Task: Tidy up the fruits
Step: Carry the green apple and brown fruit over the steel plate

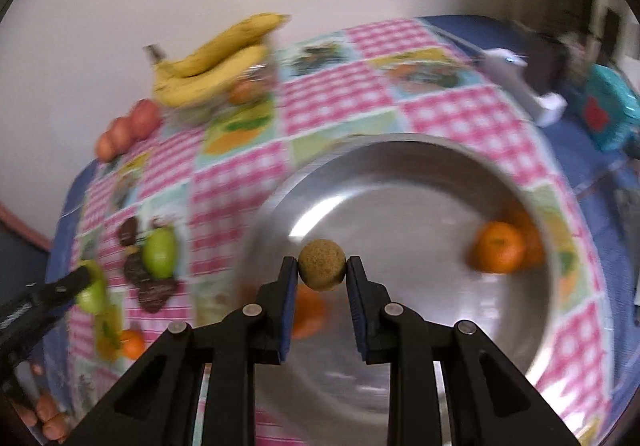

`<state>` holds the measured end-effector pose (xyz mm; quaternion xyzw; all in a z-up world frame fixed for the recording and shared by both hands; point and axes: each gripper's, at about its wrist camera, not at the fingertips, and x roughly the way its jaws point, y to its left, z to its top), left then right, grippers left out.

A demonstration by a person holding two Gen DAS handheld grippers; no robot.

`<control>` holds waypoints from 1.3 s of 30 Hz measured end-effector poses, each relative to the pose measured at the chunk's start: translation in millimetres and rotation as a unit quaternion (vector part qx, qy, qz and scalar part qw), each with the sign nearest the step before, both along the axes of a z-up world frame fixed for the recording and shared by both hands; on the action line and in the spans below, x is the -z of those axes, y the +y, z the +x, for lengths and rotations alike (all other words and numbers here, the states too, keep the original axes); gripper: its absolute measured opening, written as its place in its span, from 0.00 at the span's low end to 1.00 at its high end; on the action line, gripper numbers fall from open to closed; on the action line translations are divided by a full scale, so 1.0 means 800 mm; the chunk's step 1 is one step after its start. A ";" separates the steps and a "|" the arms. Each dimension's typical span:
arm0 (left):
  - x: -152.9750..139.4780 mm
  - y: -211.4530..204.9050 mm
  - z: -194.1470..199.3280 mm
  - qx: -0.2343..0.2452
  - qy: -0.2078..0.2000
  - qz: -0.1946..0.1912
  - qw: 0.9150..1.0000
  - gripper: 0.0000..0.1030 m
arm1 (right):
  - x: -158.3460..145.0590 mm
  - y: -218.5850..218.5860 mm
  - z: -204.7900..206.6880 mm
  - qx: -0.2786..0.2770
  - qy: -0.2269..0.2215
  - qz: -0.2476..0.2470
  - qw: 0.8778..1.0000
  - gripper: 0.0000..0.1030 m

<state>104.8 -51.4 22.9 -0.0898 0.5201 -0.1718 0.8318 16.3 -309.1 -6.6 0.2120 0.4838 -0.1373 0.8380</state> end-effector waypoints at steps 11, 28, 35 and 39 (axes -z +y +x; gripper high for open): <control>-0.002 -0.106 -0.035 0.097 0.007 -0.014 0.995 0.40 | -0.002 -0.052 -0.048 0.037 0.017 -0.009 0.999 0.25; 0.050 -0.150 -0.054 0.128 0.080 -0.005 0.989 0.41 | 0.029 -0.065 -0.088 0.031 0.046 0.008 0.998 0.25; 0.058 -0.156 -0.055 0.133 0.085 0.006 0.987 0.41 | 0.038 -0.060 -0.084 0.023 0.055 0.013 0.998 0.25; 0.057 -0.156 -0.053 0.132 0.083 0.008 0.988 0.41 | 0.042 -0.057 -0.081 0.018 0.061 0.012 0.998 0.25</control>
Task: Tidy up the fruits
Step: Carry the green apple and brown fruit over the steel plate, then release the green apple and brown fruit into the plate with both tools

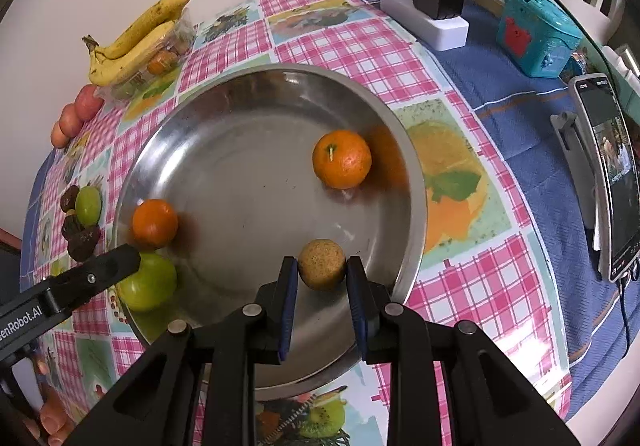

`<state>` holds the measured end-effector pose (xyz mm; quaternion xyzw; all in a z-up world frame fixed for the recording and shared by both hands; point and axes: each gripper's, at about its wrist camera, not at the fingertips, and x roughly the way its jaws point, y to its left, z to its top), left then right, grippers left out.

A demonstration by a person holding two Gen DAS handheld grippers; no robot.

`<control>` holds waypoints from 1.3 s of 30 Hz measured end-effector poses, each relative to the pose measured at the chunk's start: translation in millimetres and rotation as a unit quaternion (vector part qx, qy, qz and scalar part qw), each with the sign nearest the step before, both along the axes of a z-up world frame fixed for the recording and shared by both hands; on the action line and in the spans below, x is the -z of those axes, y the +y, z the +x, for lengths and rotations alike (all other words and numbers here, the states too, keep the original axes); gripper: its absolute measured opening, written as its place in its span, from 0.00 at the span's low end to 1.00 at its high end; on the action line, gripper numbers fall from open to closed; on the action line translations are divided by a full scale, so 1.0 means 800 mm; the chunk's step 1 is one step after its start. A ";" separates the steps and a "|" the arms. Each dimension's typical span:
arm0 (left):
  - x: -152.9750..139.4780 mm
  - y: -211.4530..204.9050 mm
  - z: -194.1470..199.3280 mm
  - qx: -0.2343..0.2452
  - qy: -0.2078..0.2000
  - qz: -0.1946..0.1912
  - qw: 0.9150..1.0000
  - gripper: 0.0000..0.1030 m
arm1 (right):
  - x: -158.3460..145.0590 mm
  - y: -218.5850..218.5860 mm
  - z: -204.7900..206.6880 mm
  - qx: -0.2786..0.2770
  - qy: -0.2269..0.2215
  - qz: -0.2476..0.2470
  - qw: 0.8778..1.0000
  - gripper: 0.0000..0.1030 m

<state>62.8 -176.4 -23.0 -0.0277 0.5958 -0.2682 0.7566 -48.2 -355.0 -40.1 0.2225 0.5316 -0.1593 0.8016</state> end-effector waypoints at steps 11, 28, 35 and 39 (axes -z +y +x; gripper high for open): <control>-0.006 0.006 -0.001 -0.005 -0.007 0.004 1.000 0.41 | 0.003 0.002 0.002 -0.001 0.003 0.003 1.000 0.25; -0.012 0.028 0.006 -0.038 -0.014 0.012 0.999 0.41 | 0.006 0.007 0.005 -0.003 0.006 0.003 1.000 0.30; -0.013 0.049 0.013 -0.066 -0.025 0.025 0.997 0.42 | -0.007 0.006 0.006 0.002 -0.018 -0.005 1.000 0.35; -0.012 0.059 0.017 -0.081 -0.025 0.031 0.996 0.42 | -0.016 0.009 0.006 0.001 -0.033 -0.011 0.999 0.35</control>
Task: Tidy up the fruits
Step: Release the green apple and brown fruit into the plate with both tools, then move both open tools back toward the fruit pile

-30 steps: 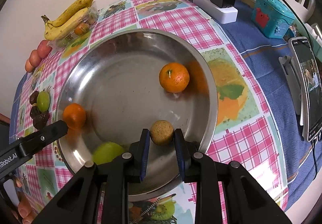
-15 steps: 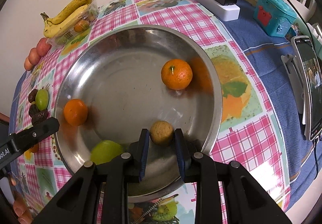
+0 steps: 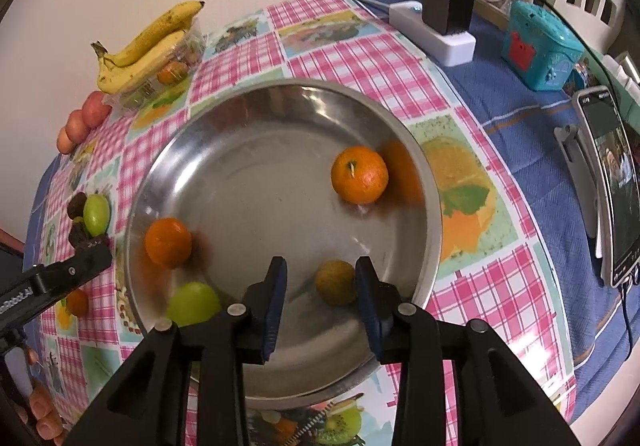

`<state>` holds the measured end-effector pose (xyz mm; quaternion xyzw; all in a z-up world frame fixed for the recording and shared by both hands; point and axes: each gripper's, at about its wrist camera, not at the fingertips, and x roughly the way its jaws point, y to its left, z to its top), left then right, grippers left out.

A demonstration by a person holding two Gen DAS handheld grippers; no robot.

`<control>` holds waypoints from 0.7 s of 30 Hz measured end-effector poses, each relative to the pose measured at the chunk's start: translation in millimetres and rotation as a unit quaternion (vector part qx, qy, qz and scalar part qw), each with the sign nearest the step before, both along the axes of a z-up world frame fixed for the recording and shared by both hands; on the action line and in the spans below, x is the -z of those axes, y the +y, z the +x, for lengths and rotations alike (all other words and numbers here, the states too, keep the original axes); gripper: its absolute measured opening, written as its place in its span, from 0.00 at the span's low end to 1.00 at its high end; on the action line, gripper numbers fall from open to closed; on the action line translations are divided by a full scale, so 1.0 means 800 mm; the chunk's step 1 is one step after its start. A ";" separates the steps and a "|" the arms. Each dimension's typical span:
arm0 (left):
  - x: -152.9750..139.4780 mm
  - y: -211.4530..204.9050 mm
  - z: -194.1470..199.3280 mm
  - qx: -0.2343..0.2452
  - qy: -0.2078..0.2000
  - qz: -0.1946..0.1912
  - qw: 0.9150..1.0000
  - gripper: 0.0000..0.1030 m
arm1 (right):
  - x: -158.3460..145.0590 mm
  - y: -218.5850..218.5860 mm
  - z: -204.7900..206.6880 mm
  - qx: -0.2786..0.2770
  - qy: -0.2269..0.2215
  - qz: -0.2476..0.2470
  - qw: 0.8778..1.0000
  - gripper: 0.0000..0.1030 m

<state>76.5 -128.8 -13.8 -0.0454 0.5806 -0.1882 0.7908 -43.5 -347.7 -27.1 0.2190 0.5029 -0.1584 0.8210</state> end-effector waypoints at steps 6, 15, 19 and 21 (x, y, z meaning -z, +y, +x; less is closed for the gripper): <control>0.003 0.014 0.007 -0.023 -0.002 0.018 1.000 0.61 | -0.007 0.004 0.004 -0.003 -0.015 -0.008 1.000 0.35; 0.010 0.032 0.012 -0.062 -0.017 0.071 0.995 0.98 | -0.002 0.004 0.006 -0.001 -0.016 -0.021 1.000 0.69; 0.010 0.040 0.013 -0.075 -0.033 0.093 0.992 1.00 | -0.002 0.007 0.007 -0.007 -0.020 -0.029 0.999 0.85; 0.009 0.044 0.014 -0.078 -0.039 0.101 0.991 1.00 | -0.002 0.009 0.008 -0.008 -0.028 -0.029 0.999 0.85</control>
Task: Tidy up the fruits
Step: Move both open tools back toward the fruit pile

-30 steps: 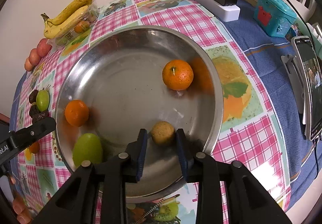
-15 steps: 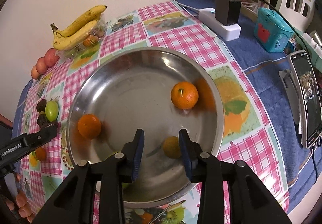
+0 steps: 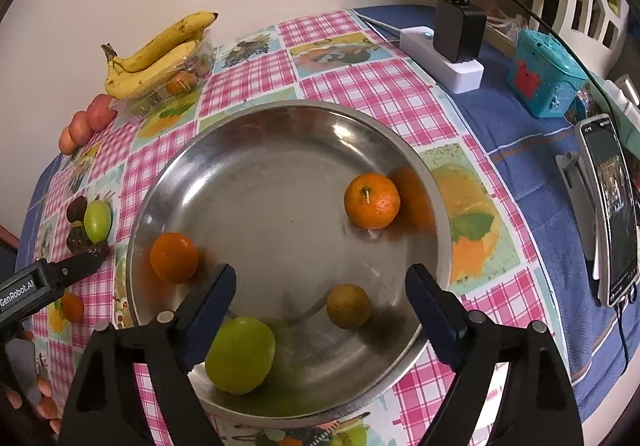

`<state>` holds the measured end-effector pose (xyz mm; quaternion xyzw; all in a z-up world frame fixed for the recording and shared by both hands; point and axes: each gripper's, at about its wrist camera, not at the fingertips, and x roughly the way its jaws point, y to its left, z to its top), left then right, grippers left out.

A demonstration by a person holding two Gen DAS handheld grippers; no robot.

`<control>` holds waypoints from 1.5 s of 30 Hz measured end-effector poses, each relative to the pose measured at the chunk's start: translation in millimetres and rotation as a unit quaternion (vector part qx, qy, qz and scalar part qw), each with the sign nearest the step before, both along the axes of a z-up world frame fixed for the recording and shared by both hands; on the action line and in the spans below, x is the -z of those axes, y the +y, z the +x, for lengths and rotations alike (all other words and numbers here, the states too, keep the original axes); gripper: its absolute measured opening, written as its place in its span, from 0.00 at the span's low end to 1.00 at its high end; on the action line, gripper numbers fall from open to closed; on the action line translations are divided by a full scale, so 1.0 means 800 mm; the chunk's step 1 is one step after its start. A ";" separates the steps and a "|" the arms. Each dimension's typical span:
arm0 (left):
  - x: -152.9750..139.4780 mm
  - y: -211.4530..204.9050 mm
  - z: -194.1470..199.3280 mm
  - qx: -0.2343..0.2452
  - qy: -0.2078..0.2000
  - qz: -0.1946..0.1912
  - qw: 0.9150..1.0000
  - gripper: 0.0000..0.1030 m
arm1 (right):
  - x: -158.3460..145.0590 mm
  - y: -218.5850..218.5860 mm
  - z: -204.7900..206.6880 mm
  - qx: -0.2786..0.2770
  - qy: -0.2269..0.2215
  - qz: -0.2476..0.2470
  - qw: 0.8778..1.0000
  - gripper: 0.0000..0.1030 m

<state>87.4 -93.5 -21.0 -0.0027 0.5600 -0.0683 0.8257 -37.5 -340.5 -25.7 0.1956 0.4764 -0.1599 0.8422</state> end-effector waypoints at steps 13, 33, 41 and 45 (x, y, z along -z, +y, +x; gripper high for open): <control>-0.015 0.047 0.009 -0.030 -0.027 0.013 0.999 1.00 | -0.005 0.013 0.001 -0.003 -0.032 0.002 0.999 0.95; -0.046 0.172 0.043 -0.098 -0.061 -0.034 0.993 1.00 | -0.024 0.138 0.061 -0.122 -0.018 -0.002 0.992 0.95; -0.038 0.213 0.050 -0.129 -0.042 -0.050 0.990 1.00 | -0.033 0.177 0.090 -0.140 -0.020 0.005 0.990 0.95; -0.034 0.224 0.051 -0.139 -0.036 -0.065 0.988 1.00 | -0.035 0.195 0.104 -0.152 -0.028 0.015 0.988 0.95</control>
